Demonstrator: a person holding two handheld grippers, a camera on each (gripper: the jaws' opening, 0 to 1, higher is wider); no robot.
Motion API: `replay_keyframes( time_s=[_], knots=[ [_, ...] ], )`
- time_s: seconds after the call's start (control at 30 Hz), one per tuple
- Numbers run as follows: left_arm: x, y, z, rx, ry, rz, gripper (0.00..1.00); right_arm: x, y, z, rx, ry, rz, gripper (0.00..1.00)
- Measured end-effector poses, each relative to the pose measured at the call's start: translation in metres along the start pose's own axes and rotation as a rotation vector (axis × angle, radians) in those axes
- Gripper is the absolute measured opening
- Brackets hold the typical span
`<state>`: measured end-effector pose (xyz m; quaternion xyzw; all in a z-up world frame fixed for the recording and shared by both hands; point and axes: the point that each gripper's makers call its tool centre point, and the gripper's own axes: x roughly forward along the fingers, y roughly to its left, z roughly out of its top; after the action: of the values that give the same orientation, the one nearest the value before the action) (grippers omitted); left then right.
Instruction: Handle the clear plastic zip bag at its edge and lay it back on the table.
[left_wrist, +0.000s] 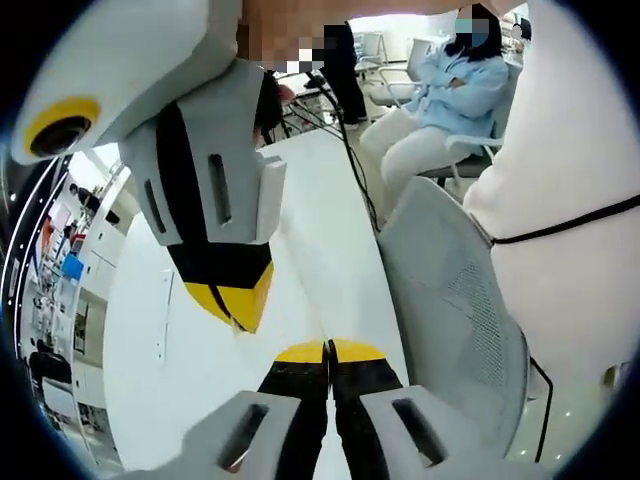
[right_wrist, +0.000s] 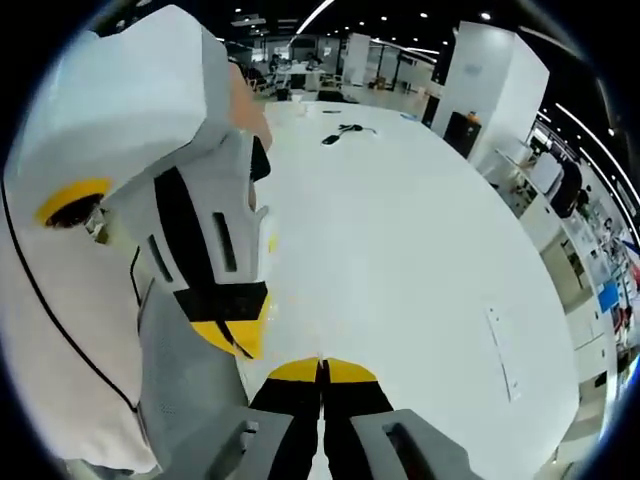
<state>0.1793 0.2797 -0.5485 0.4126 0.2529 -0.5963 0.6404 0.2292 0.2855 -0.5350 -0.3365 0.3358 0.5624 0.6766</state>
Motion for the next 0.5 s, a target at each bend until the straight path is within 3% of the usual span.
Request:
replay_keyframes(
  time_s=[0.5],
  knots=[
    [0.001, -0.010, -0.001, -0.009, -0.009, -0.017, 0.00, -0.003, -0.017, -0.002, 0.027, -0.008, -0.072, 0.00]
  ],
)
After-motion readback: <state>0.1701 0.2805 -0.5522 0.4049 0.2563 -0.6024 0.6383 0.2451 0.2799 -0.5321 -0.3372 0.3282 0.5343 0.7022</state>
